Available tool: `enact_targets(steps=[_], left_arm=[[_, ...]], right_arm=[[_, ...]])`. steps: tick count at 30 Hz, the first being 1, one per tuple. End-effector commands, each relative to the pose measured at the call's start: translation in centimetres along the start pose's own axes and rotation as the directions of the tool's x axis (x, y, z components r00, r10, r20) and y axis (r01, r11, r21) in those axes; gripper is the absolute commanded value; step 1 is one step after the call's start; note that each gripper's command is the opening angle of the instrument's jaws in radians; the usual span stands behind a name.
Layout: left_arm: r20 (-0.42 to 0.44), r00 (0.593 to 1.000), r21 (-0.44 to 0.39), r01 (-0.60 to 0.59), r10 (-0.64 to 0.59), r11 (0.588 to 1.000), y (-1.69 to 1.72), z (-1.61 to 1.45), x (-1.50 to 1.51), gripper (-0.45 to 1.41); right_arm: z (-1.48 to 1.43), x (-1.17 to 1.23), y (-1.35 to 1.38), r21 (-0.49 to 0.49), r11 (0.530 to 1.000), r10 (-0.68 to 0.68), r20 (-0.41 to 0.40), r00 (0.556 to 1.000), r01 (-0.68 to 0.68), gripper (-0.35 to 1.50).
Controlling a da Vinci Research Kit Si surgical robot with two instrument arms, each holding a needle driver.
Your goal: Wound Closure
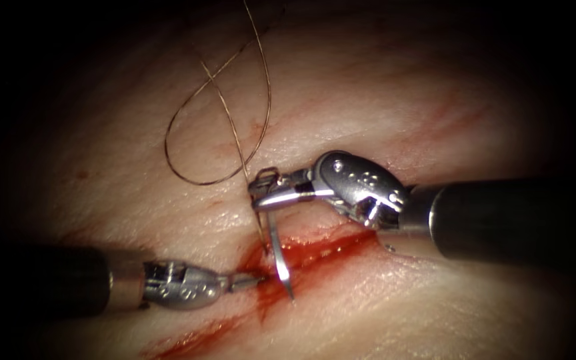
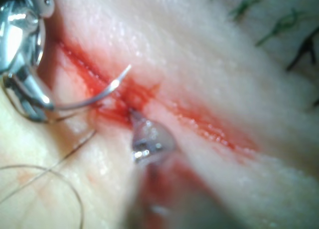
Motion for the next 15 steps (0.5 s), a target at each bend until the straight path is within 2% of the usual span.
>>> enact_targets(steps=[1, 8, 15], left_arm=[[-0.001, 1.000, -0.002, 0.002, -0.002, 1.000, 0.04, 0.08, -0.02, -0.45], [-0.002, 1.000, -0.003, 0.009, -0.009, 1.000, -0.08, 0.09, -0.02, -0.45], [-0.003, 1.000, -0.003, 0.008, -0.008, 1.000, -0.27, 0.18, -0.06, -0.45]], right_arm=[[0.06, -0.08, 0.05, -0.006, 1.000, -0.029, 0.003, 1.000, 0.029, -0.35], [0.05, -0.08, 0.10, -0.041, 0.989, -0.140, 0.025, 0.990, 0.141, -0.35], [0.04, -0.06, 0.12, -0.056, 0.984, -0.170, 0.035, 0.985, 0.172, -0.35]])
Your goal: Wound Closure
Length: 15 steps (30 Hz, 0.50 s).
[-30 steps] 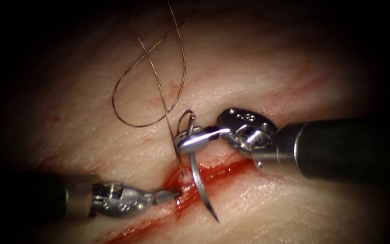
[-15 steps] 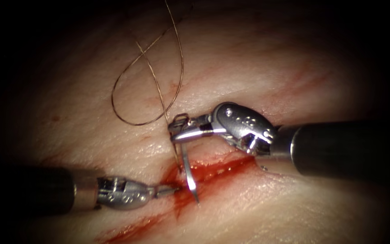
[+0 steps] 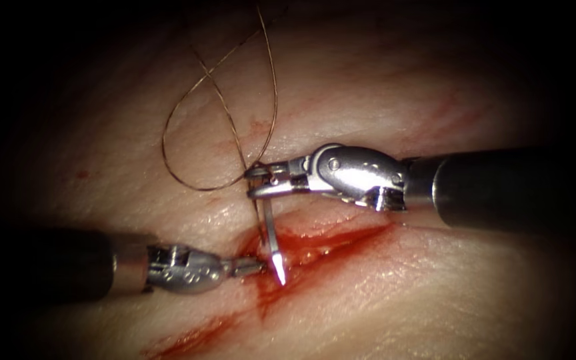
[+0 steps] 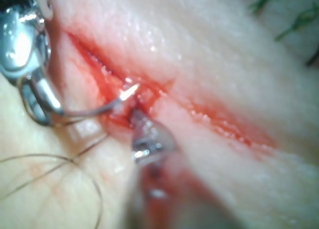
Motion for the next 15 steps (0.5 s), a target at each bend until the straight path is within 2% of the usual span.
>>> enact_targets(steps=[1, 9, 15], left_arm=[[-0.002, 1.000, -0.002, 0.002, -0.002, 1.000, 0.02, 0.10, -0.03, -0.45], [-0.003, 1.000, -0.003, -0.001, 0.001, 1.000, -0.10, 0.17, -0.07, -0.45], [-0.001, 1.000, 0.000, -0.022, 0.022, 1.000, -0.15, 0.25, -0.24, -0.45]], right_arm=[[0.06, -0.05, 0.02, -0.001, 1.000, -0.005, -0.002, 1.000, 0.005, -0.35], [0.07, -0.06, 0.01, -0.007, 0.994, -0.105, 0.010, 0.994, 0.105, -0.35], [0.09, -0.06, 0.04, -0.008, 0.981, -0.191, 0.018, 0.981, 0.191, -0.35]])
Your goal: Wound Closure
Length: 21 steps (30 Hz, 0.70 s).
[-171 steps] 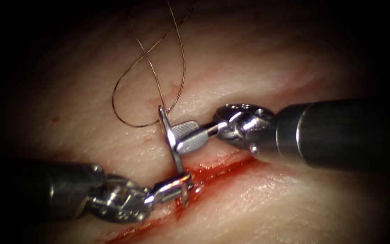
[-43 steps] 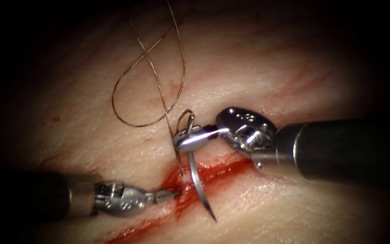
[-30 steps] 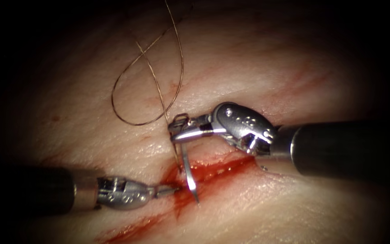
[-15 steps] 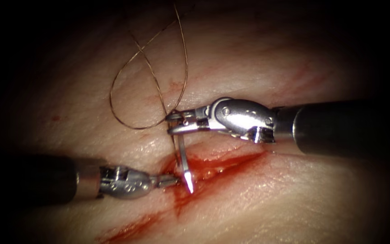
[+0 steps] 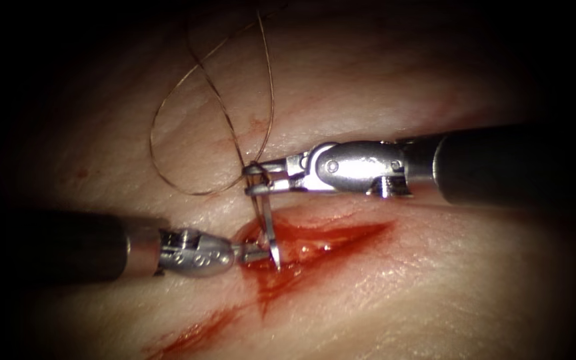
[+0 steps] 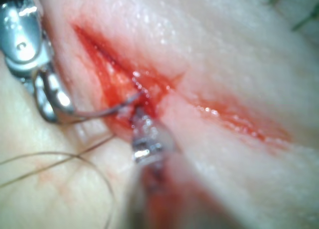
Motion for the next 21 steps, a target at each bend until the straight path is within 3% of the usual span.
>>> enact_targets(steps=[1, 10, 21], left_arm=[[-0.001, 1.000, 0.000, -0.005, 0.005, 1.000, 0.03, 0.09, -0.06, -0.45], [0.000, 1.000, -0.003, 0.001, -0.001, 1.000, 0.03, 0.09, -0.11, -0.45], [0.002, 1.000, -0.012, -0.002, 0.002, 1.000, 0.15, 0.03, -0.10, -0.45]], right_arm=[[0.07, -0.06, 0.03, 0.001, 0.999, -0.035, 0.001, 0.999, 0.035, -0.35], [0.12, -0.06, -0.03, 0.019, 0.993, -0.115, 0.017, 0.993, 0.115, -0.35], [0.21, -0.14, -0.36, 0.064, 0.988, -0.143, 0.036, 0.989, 0.141, -0.35]])
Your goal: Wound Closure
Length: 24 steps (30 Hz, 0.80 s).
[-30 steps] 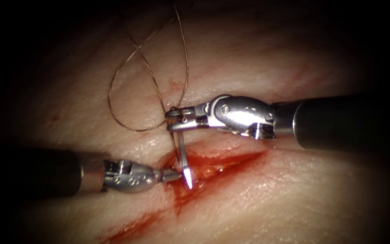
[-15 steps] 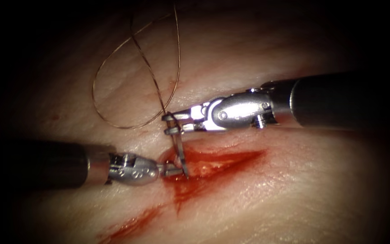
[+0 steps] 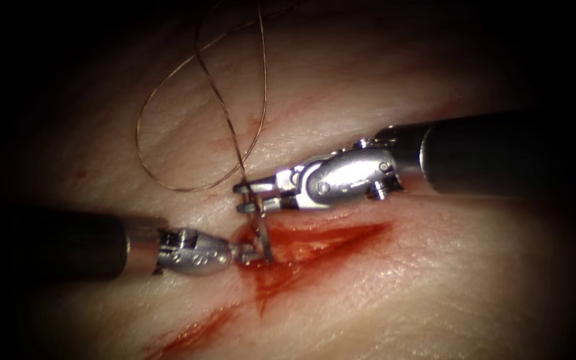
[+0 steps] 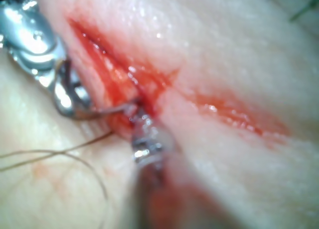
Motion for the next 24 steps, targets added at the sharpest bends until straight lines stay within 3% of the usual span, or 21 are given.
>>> enact_targets(steps=[1, 9, 16, 24], left_arm=[[0.001, 1.000, -0.006, 0.000, 0.000, 1.000, 0.05, 0.07, -0.02, -0.45], [0.006, 1.000, -0.015, 0.001, -0.001, 1.000, 0.14, 0.02, 0.03, -0.45], [0.011, 1.000, -0.018, 0.002, -0.002, 1.000, 0.19, 0.03, 0.07, -0.45], [0.010, 1.000, -0.021, 0.007, -0.006, 1.000, 0.20, -0.01, 0.13, -0.45]], right_arm=[[0.07, -0.06, -0.07, 0.009, 1.000, 0.001, 0.003, 1.000, -0.001, -0.35], [-0.02, 0.01, 0.02, 0.008, 1.000, 0.005, 0.002, 1.000, -0.005, -0.35], [-0.09, 0.10, 0.20, -0.013, 0.994, 0.107, 0.004, 0.994, -0.107, -0.35], [0.00, -0.03, -0.02, 0.003, 0.982, 0.191, 0.031, 0.981, -0.191, -0.35]])
